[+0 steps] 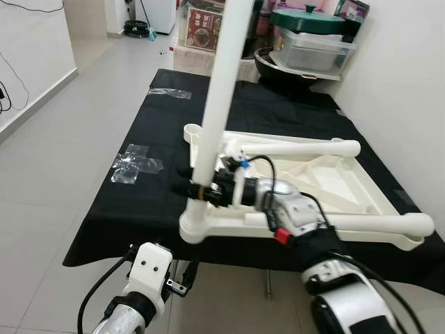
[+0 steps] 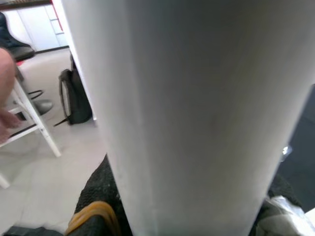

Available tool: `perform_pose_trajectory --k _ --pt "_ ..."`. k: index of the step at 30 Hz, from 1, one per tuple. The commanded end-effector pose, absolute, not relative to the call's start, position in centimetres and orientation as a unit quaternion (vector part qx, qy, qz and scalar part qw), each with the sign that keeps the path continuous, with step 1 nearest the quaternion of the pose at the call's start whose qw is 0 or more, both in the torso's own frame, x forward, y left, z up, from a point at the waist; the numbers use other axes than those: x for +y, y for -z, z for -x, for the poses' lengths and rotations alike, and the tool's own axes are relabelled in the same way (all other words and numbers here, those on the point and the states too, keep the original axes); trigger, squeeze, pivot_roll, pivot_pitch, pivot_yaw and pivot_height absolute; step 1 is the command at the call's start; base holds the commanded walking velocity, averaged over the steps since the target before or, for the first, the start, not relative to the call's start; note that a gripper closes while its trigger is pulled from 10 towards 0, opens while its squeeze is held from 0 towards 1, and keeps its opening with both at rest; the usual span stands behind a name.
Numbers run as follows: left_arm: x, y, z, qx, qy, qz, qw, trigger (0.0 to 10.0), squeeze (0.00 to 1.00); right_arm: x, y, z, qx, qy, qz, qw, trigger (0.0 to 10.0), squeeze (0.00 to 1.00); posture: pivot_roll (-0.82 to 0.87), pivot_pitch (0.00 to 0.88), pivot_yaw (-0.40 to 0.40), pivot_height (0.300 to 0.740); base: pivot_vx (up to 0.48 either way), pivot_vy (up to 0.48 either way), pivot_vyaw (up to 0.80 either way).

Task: Building children table

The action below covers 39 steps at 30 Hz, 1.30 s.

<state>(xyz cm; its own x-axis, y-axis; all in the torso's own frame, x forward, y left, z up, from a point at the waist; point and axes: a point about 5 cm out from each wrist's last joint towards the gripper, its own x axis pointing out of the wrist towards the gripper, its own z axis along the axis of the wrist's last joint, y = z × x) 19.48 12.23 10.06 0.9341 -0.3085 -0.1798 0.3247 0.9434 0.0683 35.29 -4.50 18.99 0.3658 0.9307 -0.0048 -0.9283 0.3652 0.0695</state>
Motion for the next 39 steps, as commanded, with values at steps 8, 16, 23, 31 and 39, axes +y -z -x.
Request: perform_pose_trajectory --k 8,16,23,31,39 --pt "12.0 -9.8 -19.4 0.087 0.167 -0.046 0.981 10.0 0.00 -6.2 -19.2 -38.0 0.015 -0.255 -0.073 0.964 0.0 0.00 0.14 0.021 -0.174 0.740 0.000 0.000 0.00" --pt "11.9 -9.8 -19.4 0.087 0.166 -0.047 0.981 10.0 0.00 -8.7 -17.4 -36.4 0.042 0.038 -0.107 0.993 0.0 0.00 0.14 0.021 -0.174 0.740 0.000 0.000 0.00" --pt "11.9 -9.8 -19.4 0.086 0.166 -0.047 0.981 10.0 0.00 -6.3 -17.8 -36.0 0.049 -0.004 -0.160 0.986 10.0 0.81 0.13 0.021 -0.174 0.740 0.000 0.000 0.00" --pt "11.9 -9.8 -19.4 0.087 0.166 -0.046 0.981 10.0 0.00 -4.0 -19.3 -36.1 0.004 -0.126 -0.190 0.974 10.0 0.75 0.13 0.019 -0.174 0.740 0.000 0.000 0.00" --pt "11.9 -9.8 -19.5 0.086 0.167 -0.047 0.981 10.0 0.00 -3.7 -19.7 -34.4 0.016 -0.452 -0.187 0.872 10.0 0.00 0.13 0.018 -0.172 0.740 0.000 0.000 0.00"
